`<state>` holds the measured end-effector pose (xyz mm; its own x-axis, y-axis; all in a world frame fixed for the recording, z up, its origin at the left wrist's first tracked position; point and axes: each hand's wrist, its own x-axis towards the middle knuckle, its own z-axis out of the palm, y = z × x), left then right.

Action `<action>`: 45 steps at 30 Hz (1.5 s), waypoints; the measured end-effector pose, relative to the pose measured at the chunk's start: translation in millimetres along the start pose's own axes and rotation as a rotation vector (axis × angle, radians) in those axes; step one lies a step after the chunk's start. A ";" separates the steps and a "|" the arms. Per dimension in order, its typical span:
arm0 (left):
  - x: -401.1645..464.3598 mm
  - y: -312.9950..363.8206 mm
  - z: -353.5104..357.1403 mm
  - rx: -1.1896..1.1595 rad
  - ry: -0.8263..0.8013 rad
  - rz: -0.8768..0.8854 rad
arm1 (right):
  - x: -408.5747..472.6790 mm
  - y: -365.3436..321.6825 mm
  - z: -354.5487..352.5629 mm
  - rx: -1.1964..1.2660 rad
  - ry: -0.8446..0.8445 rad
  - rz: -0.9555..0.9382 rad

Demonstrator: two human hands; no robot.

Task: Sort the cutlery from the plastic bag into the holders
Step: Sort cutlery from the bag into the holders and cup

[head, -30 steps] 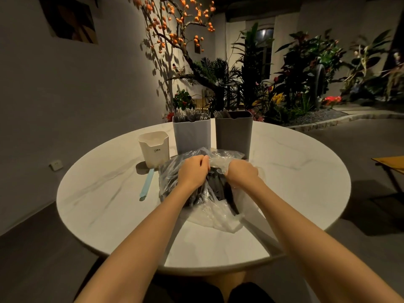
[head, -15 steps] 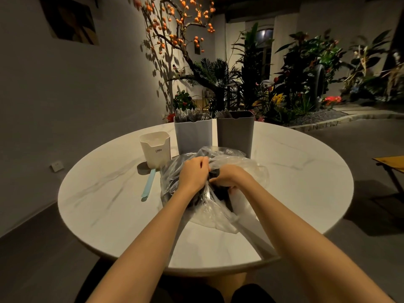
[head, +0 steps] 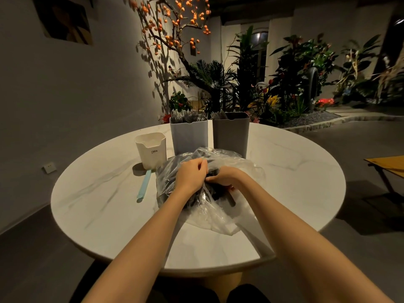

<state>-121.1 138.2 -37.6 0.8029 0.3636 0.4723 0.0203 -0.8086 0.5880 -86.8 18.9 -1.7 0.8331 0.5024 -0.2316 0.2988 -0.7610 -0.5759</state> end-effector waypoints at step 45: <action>-11.0 27.7 -2.4 -0.017 -0.056 0.011 | -22.5 23.6 -36.2 0.401 -0.108 0.078</action>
<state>-130.8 112.9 -24.9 0.8351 0.3282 0.4414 0.0021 -0.8043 0.5942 -81.6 -25.2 18.3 0.7861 0.5061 -0.3547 0.0143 -0.5887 -0.8082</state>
